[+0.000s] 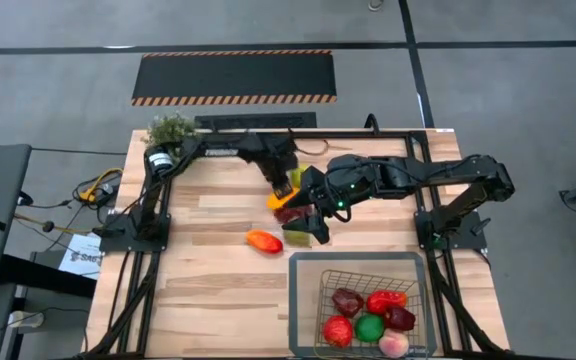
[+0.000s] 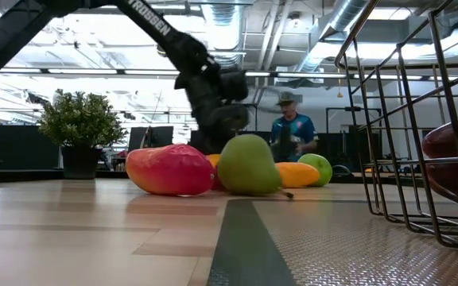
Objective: Build produce basket
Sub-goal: Move the fruits to the center of the table
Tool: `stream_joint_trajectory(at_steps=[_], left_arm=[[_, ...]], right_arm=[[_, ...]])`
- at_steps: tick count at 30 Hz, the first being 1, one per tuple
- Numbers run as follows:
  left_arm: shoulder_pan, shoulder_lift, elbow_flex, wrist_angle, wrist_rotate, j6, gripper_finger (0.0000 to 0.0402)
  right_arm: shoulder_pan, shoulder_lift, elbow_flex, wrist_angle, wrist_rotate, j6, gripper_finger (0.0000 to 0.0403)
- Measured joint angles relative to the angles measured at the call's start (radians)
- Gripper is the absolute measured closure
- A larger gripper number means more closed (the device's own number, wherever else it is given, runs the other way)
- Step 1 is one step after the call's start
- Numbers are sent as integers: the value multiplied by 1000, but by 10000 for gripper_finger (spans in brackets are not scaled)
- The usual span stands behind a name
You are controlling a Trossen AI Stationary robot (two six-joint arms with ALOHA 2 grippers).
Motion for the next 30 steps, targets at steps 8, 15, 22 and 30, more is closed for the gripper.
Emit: stream_joint_trajectory(at_steps=[8, 15, 22, 30], left_arm=[[-136, -39, 27, 27, 69, -85, 401], [-129, -234, 52, -201, -130, -87, 401], [-122, -465, 52, -572, -363, -65, 344], [-193, -679, 52, -705, -496, -229, 208]], right_arm=[[25, -2, 0, -17, -1, 0, 75], [6, -27, 0, -173, 2, 44, 75], [-8, 35, 0, -487, 141, 62, 74], [-7, 257, 0, -521, 134, -83, 42]])
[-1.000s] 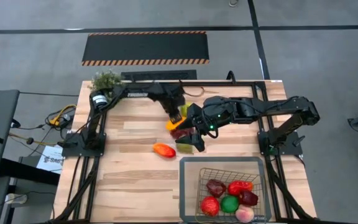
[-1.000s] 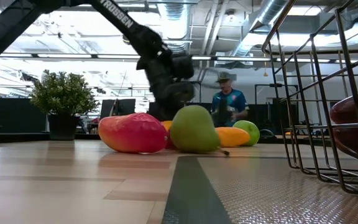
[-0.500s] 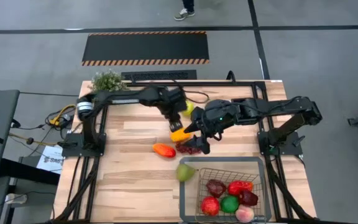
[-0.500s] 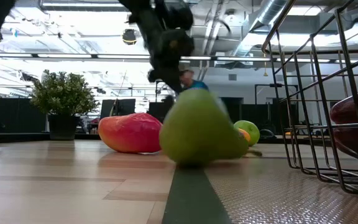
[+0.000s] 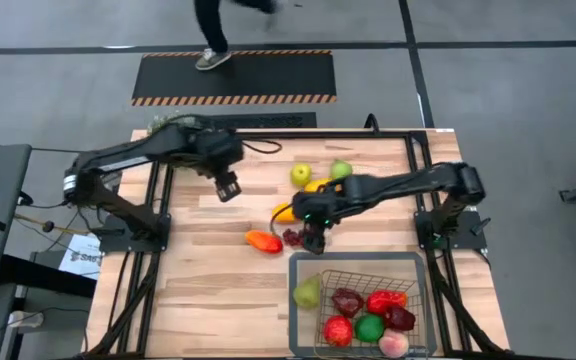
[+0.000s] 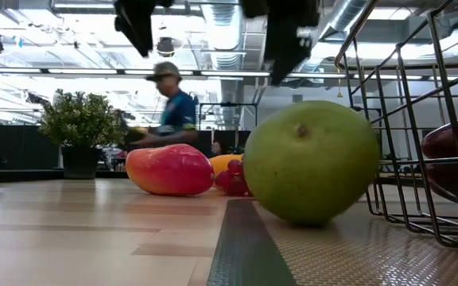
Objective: Build produce basket
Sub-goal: Move the fruits to the center of the table, then put the red mango into the wire basket
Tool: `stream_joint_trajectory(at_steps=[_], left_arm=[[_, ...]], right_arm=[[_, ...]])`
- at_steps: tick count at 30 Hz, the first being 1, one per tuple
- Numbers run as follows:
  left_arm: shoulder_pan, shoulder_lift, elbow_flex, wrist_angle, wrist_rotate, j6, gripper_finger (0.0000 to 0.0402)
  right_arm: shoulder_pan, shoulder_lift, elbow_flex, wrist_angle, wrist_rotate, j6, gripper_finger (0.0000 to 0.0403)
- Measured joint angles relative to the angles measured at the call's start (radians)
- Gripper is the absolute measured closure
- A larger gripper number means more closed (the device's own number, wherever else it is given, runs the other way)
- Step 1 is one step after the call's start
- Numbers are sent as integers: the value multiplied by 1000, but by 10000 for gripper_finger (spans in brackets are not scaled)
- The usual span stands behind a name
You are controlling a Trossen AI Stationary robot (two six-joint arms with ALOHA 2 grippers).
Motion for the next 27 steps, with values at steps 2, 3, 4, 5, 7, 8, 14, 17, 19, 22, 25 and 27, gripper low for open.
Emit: stream_joint_trajectory(at_steps=[2, 3, 4, 5, 7, 8, 14, 17, 19, 22, 25, 27], left_arm=[[-23, -43, 0, -1, -8, -51, 182], [-36, -64, 0, -1, -8, -79, 171], [-50, -83, 0, -1, -9, -108, 163], [-63, -102, 0, -1, -11, -133, 156], [-91, -136, 0, -3, -11, -180, 146], [-106, -152, 0, -3, -15, -205, 144], [-180, -217, -1, -17, -51, -313, 141], [-210, -236, -1, -36, -85, -368, 141], [-231, -246, -1, -50, -89, -400, 141], [-270, -253, -1, -73, -85, -449, 141], [-314, -256, -1, -108, -86, -505, 141], [-343, -255, -1, -121, -86, -547, 141]], right_arm=[[-2, 55, 0, -1, 0, -45, 28], [-5, 83, 0, -3, -1, -65, 22], [-8, 107, 0, -4, -2, -79, 15], [-12, 134, 0, -7, -2, -92, 10], [-21, 188, 0, -11, -2, -103, 5], [-27, 212, 0, -11, -3, -111, 6], [-28, 286, 0, -15, -14, -141, 13], [-28, 263, 0, -5, -29, -143, 10], [-29, 232, 0, 11, -32, -128, 8], [-27, 187, 0, 117, -32, -72, 5], [-13, 178, 1, 284, -32, -31, 5], [-3, 196, 1, 365, -32, -18, 5]])
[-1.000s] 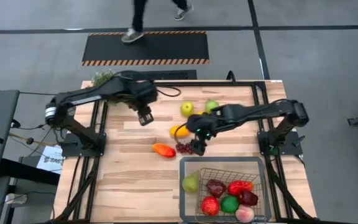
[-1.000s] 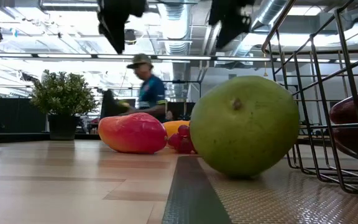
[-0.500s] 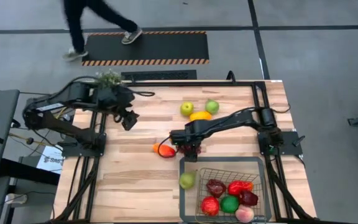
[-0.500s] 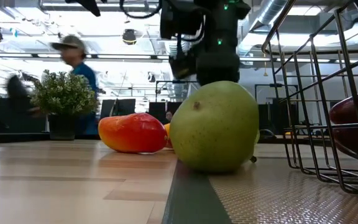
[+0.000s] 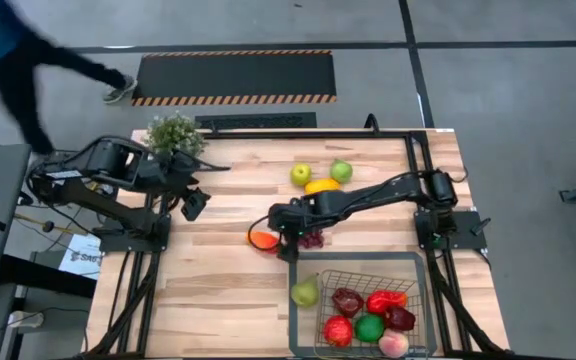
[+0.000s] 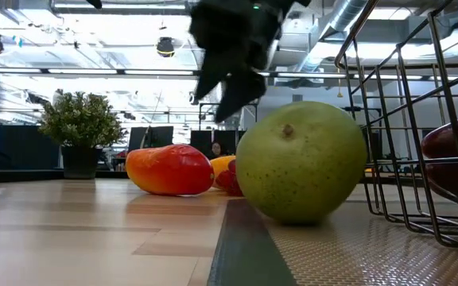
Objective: Build produce basket
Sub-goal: Put the red mango into the wire basket
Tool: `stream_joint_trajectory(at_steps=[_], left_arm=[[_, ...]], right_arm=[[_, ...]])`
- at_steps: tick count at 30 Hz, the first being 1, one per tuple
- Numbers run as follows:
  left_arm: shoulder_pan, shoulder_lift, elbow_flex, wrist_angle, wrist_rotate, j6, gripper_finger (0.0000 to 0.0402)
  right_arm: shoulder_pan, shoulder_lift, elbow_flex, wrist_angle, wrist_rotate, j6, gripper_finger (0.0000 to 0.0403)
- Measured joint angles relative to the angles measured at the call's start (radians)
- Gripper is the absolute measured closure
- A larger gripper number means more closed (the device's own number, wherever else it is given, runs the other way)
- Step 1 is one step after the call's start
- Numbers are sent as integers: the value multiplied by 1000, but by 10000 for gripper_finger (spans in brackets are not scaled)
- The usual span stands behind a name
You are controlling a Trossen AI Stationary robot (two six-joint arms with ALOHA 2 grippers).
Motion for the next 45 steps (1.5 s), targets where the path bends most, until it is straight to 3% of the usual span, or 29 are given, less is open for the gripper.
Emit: stream_joint_trajectory(at_steps=[12, 22, 33, 39, 45], left_arm=[[-147, 0, 0, -11, -68, -190, 141], [-212, 0, 0, -10, -106, -255, 141], [-233, 1, 0, -9, -145, -262, 141], [-233, 1, 0, -10, -146, -261, 141], [-233, 1, 0, -11, -148, -253, 141]], right_arm=[[-3, 152, 1, 244, 107, -1, 3], [-15, 229, -1, 255, 109, -1, 12], [-9, 221, 0, 269, 98, 11, 136], [-2, 193, -2, 245, 89, 39, 142], [6, -18, 1, 170, 87, 33, 132]])
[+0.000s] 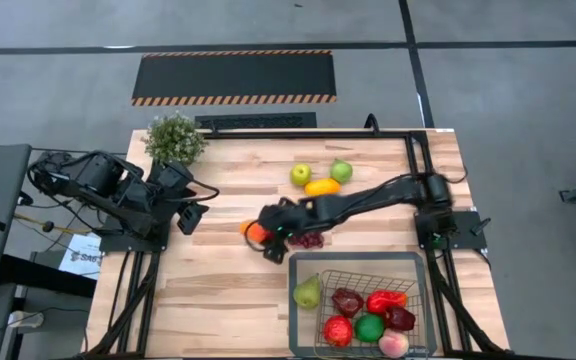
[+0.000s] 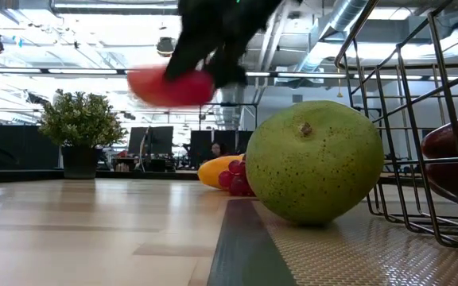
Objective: Build produce basket
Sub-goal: Put the red mango into the wire basket
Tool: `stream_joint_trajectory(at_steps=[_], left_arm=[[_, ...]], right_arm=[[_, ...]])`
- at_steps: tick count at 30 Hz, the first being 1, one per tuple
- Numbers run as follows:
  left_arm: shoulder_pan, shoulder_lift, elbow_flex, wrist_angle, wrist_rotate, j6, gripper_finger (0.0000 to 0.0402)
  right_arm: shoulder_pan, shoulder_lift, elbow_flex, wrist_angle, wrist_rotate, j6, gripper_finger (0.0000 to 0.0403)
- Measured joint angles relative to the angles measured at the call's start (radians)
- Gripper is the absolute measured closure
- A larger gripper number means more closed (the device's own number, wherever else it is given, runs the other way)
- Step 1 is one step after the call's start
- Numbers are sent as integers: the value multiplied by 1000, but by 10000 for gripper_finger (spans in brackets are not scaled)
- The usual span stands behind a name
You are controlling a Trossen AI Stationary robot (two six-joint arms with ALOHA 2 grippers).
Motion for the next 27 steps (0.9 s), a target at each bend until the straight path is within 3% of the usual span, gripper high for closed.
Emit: stream_joint_trajectory(at_steps=[4, 8, 14, 21, 27], left_arm=[[0, 0, 0, 0, -1, 0, 141], [0, 0, 0, 0, -19, 1, 141], [0, 0, 0, 0, -26, 1, 141], [0, 3, 0, 0, -43, 1, 141], [0, 3, 0, 0, -78, 0, 141]], right_arm=[[35, -170, -2, -192, 5, 40, 131], [140, -335, 0, -400, 12, 164, 129], [418, -474, -45, -564, 187, 489, 129], [731, -414, -94, -553, 294, 843, 128], [847, -278, -100, -549, 286, 995, 128]])
